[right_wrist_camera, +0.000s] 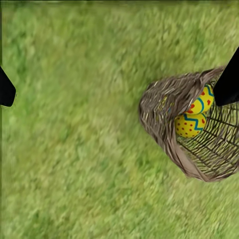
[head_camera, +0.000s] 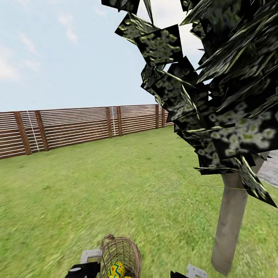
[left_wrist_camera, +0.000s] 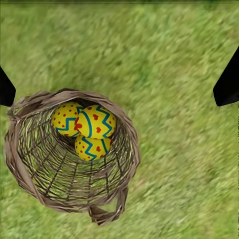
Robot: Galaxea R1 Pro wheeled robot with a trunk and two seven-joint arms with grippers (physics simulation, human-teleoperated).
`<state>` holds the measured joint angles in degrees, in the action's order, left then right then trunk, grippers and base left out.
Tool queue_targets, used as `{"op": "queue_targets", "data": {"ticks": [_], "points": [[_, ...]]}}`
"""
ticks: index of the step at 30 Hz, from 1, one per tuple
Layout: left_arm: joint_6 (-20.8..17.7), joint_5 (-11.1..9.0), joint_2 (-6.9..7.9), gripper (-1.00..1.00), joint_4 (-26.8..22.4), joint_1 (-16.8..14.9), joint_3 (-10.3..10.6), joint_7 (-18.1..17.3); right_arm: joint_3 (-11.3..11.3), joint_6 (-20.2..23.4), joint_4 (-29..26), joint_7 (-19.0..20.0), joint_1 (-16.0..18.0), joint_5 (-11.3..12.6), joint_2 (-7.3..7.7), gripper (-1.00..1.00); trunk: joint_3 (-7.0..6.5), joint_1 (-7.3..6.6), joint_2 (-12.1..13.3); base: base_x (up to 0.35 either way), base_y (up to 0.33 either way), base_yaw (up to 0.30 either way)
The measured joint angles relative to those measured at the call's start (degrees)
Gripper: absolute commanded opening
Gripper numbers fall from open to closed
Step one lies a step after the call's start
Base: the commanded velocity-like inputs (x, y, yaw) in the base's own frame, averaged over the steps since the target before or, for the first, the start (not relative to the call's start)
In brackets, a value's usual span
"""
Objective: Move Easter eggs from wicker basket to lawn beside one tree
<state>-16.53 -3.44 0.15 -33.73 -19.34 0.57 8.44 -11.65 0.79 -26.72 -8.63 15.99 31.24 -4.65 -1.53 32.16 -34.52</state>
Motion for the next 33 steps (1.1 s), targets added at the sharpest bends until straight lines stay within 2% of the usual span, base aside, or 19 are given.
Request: {"op": "queue_targets", "data": {"ticks": [11, 21, 29, 33], "points": [[1.7, 0.0, 0.0, 1.0, 0.9, 0.0, 0.0, 0.2, 0.0, 0.0, 0.0, 0.0, 0.0, 0.0, -0.01, 1.0, -1.98, -2.42, 4.4, -0.265, 0.0, 0.0], [1.8, 0.0, -0.07, 1.0, 0.9, 0.0, 0.0, 0.2, -0.1, -0.1, 1.2, 0.0, 0.0, -0.1, -0.11, 1.0, -3.78, -4.64, 8.4, -0.047, 0.0, 0.0], [1.7, 0.0, -0.07, 1.0, 1.0, 0.0, 0.0, 0.2, -0.1, -1.6, 1.4, 0.0, 0.0, -0.2, -0.19, 1.0, -3.78, -4.65, 8.4, -0.002, 0.0, -0.013], [1.7, 0.0, -0.07, 1.0, 1.0, 0.0, 0.0, 0.2, -0.1, -1.8, 1.4, 0.0, 0.0, -0.2, -0.21, 1.0, -3.78, -4.65, 8.4, 0.0, 0.0, -0.177]]}}
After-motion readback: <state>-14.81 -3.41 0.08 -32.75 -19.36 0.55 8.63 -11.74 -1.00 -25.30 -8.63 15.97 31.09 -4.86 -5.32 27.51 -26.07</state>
